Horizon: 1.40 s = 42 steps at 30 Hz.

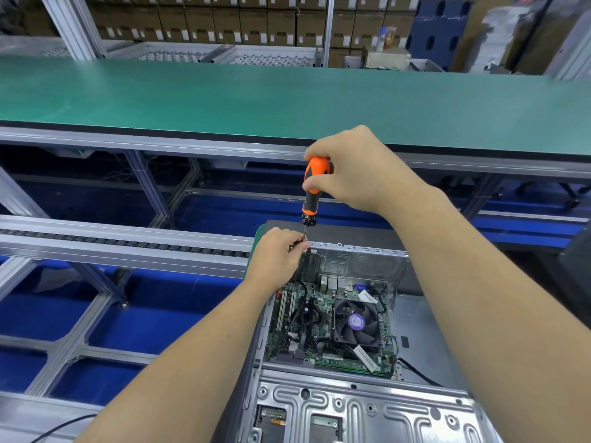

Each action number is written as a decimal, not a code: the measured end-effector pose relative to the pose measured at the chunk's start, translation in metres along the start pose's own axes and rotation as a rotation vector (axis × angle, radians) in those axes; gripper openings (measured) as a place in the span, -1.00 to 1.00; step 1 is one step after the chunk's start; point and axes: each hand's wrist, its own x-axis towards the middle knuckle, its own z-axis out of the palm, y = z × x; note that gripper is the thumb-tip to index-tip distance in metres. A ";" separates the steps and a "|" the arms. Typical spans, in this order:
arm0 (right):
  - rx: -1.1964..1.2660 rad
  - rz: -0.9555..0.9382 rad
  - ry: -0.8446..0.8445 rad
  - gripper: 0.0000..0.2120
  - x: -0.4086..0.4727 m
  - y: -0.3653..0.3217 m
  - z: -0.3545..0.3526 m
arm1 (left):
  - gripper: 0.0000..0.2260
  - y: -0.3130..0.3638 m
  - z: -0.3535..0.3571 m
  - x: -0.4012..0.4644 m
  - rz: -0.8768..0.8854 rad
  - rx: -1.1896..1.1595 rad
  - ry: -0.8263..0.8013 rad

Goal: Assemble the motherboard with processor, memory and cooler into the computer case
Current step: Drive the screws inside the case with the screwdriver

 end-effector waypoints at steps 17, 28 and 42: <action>0.022 -0.010 0.019 -0.73 -0.001 0.000 0.000 | -0.86 0.001 -0.002 -0.001 0.008 0.005 0.015; 0.014 0.004 0.019 -0.70 -0.001 0.001 0.002 | -0.83 0.004 -0.003 -0.002 0.006 0.020 0.011; 0.060 0.022 0.024 -0.70 -0.002 0.004 0.005 | -0.81 0.003 -0.002 -0.002 -0.014 0.025 -0.037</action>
